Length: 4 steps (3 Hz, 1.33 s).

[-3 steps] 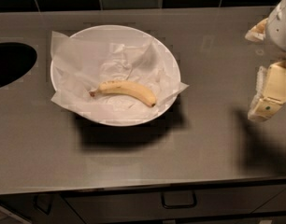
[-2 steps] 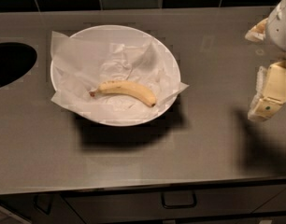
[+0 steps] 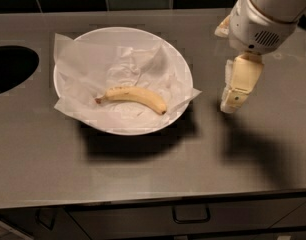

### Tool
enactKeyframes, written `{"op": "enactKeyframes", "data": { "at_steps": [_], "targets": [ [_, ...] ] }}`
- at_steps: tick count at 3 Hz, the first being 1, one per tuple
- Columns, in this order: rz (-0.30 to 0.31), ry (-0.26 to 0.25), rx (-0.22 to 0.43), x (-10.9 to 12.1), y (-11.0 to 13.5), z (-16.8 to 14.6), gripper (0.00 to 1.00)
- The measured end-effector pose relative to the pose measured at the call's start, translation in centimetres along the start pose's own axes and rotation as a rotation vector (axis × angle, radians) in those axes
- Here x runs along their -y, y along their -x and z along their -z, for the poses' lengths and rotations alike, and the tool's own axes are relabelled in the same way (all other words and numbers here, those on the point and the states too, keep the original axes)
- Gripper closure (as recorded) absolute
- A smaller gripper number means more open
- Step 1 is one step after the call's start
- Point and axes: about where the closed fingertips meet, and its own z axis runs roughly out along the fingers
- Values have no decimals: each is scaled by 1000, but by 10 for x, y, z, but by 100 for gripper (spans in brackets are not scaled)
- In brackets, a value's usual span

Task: Pick banana from white bowl

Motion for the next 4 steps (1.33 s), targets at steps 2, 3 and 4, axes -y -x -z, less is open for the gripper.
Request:
{"op": "enactKeyframes", "data": {
  "at_steps": [2,3,4],
  "targets": [
    [18,-9,23,2,12,-1,0],
    [60,8,87,9,56,-11,0],
    [87,45,148,16,91,-34,0]
  ]
}}
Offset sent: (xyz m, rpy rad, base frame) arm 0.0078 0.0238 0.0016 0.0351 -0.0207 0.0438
